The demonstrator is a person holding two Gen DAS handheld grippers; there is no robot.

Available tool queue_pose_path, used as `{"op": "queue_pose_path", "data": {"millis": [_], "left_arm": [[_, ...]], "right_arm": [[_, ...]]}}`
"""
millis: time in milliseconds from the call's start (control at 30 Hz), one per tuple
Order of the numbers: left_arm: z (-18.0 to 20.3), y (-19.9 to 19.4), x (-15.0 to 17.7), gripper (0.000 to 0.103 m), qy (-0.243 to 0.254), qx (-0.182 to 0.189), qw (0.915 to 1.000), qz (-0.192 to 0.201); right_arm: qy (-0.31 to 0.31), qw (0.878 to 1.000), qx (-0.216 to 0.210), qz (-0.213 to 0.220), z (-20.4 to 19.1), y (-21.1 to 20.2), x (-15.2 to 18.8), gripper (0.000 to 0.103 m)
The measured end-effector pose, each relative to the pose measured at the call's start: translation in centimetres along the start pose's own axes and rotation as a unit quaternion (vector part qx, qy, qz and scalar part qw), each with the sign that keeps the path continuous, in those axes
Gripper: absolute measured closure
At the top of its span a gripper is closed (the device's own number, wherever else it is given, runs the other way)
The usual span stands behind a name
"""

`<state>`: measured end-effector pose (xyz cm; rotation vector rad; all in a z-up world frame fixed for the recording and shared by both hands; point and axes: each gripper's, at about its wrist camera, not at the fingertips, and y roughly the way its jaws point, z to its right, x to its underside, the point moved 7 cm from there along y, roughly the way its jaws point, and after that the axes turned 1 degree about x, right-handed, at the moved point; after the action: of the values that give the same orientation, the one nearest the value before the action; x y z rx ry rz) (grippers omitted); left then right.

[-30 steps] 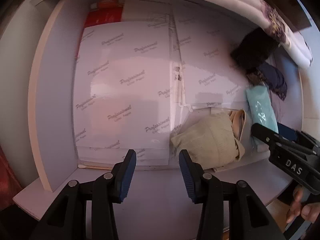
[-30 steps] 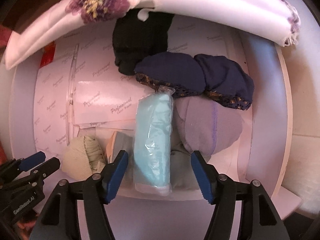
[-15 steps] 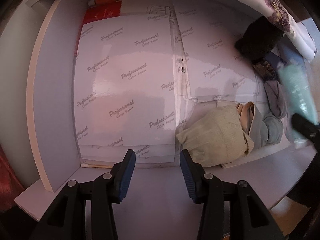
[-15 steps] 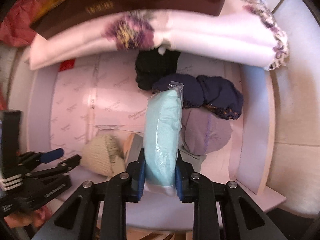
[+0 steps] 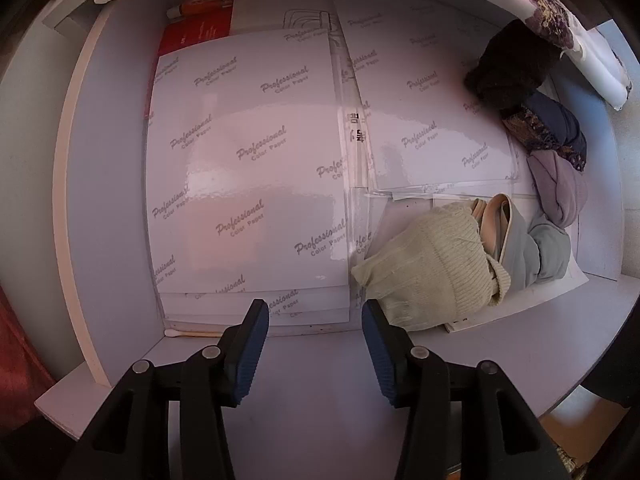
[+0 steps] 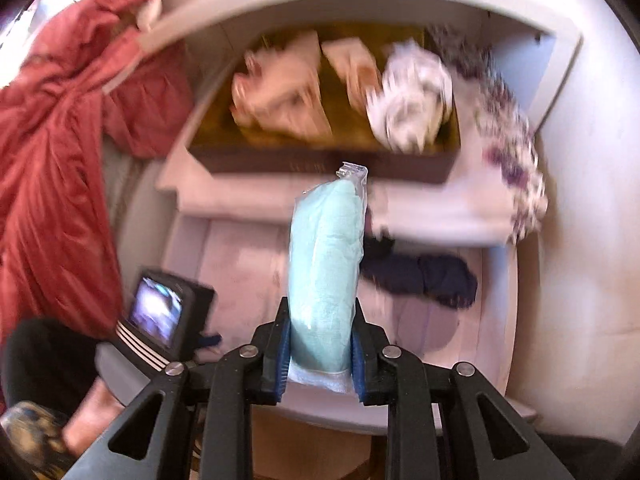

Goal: Organize soft objects
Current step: 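Carry the blue packet into the gold tray and open the right gripper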

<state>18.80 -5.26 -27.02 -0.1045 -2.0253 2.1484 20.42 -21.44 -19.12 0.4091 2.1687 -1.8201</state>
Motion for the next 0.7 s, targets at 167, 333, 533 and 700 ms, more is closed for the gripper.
{"op": "queue_pose_path", "data": {"millis": [167, 333, 533, 700], "left_arm": [[0.3, 0.0, -0.1, 0.054, 0.000, 0.000, 1.0000, -0.001], [0.4, 0.0, -0.1, 0.053, 0.000, 0.000, 1.0000, -0.002], [0.4, -0.2, 0.1, 0.053, 0.000, 0.001, 1.0000, -0.003], [0.2, 0.3, 0.2, 0.053, -0.004, 0.007, 1.0000, -0.006]], "right_arm": [[-0.004, 1.000, -0.003, 0.027, -0.8, -0.9, -4.6, 0.078], [-0.013, 0.999, 0.017, 0.028, -0.5, 0.9, -9.6, 0.077], [-0.035, 0.998, 0.047, -0.013, -0.7, 5.9, -12.7, 0.076], [-0.041, 0.995, 0.079, -0.041, 0.1, 9.7, -13.4, 0.076]]}}
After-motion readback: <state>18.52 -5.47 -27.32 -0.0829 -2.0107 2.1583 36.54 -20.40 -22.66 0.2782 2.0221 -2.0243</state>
